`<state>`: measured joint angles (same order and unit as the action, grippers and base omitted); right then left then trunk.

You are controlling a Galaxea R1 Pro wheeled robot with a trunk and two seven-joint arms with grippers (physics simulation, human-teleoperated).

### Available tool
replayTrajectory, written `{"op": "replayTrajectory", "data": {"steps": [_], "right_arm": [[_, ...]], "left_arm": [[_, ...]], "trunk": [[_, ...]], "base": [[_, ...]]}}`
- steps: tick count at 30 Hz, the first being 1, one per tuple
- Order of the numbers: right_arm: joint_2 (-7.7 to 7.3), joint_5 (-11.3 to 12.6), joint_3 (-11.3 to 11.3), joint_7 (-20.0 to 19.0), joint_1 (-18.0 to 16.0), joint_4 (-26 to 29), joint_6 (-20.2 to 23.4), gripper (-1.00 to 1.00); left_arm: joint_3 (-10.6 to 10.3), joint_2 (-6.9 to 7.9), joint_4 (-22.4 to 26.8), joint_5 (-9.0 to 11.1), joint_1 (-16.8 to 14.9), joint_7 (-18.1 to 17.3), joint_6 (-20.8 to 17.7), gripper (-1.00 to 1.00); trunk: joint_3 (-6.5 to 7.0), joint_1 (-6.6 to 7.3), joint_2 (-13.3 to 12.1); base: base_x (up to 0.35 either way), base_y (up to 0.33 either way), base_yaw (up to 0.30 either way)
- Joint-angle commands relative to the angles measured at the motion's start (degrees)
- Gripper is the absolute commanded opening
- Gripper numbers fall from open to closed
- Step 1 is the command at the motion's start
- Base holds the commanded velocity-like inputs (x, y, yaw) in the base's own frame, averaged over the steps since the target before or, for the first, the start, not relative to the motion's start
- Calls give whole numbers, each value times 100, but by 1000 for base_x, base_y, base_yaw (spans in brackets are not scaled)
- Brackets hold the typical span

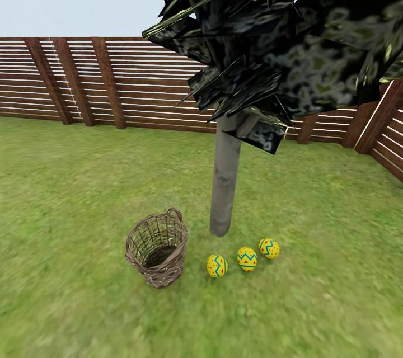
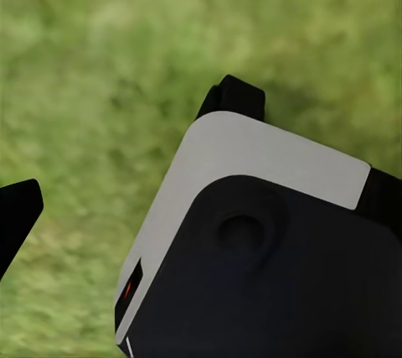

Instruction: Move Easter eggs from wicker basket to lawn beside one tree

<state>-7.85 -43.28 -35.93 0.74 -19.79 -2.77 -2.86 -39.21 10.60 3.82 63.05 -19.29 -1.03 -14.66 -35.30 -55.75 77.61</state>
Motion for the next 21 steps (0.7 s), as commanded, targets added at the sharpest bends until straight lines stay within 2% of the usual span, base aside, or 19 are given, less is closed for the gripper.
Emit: {"op": "replayTrajectory", "data": {"steps": [1,21], "right_arm": [[-6,-31,-42,7,-7,-22,-30,100],[-6,-31,-39,9,-7,-22,-30,100]], "left_arm": [[-34,3,4,32,0,-11,-22,100],[-34,2,4,32,-1,-11,-21,100]], "trunk": [[-5,0,3],[-5,0,3]], "base": [[0,0,0],[0,0,0]]}}
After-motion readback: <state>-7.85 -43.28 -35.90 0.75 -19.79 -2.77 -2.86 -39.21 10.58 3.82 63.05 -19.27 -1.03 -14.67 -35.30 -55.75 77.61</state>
